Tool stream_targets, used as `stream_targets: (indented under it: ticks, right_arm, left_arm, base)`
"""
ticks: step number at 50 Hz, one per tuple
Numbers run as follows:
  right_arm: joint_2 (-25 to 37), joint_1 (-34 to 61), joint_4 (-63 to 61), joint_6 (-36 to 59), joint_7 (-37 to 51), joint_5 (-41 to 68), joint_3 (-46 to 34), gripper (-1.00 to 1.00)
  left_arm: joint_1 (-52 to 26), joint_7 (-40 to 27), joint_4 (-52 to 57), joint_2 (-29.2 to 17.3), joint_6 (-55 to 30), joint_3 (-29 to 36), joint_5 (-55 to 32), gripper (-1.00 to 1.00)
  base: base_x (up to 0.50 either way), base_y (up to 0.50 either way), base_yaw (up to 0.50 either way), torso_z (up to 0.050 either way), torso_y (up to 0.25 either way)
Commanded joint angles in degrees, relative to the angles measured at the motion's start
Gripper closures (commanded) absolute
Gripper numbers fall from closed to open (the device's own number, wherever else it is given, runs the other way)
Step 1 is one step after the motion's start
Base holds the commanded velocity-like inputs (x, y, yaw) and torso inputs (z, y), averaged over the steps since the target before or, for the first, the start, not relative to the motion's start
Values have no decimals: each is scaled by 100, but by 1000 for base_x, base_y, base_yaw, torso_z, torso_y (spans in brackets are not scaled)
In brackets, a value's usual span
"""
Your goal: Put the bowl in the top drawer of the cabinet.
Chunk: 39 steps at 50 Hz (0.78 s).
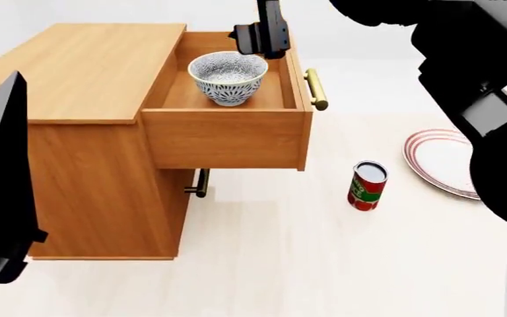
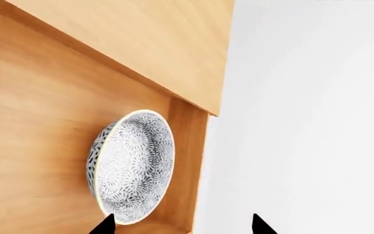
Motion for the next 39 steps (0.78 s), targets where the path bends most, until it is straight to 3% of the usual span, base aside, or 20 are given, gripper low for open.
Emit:
stream_targets:
  ticks: [1,19,25,29,39]
  right_arm:
    - [0,247,161,-8,239,258,46,-100]
    - [29,822,1089,-101,1339,1072,403,-100]
    - [1800,935,-2846,2033,2877,1677,582,-100]
    - [2706,1086,-4752,3180,3716,2173,797,-100]
    - [4535,1345,-7794,5555,5855,4350,2184,-100]
  left_arm:
    - [26,-67,0,45,-2,-65,2,-100]
    - [49,-51,-22,123,-19,-127,-55,-100]
    - [76,-52,-27,172,-16,-188,-62,-100]
    - [109,-59,-33,209,-1,-236,-75,-100]
    - [175,-38,-43,329,10,-386,-91,-100]
  base:
    - [0,0,0,0,250]
    - [0,0,0,0,250]
    - [0,0,0,0,250]
    - [0,0,0,0,250]
    - [0,0,0,0,250]
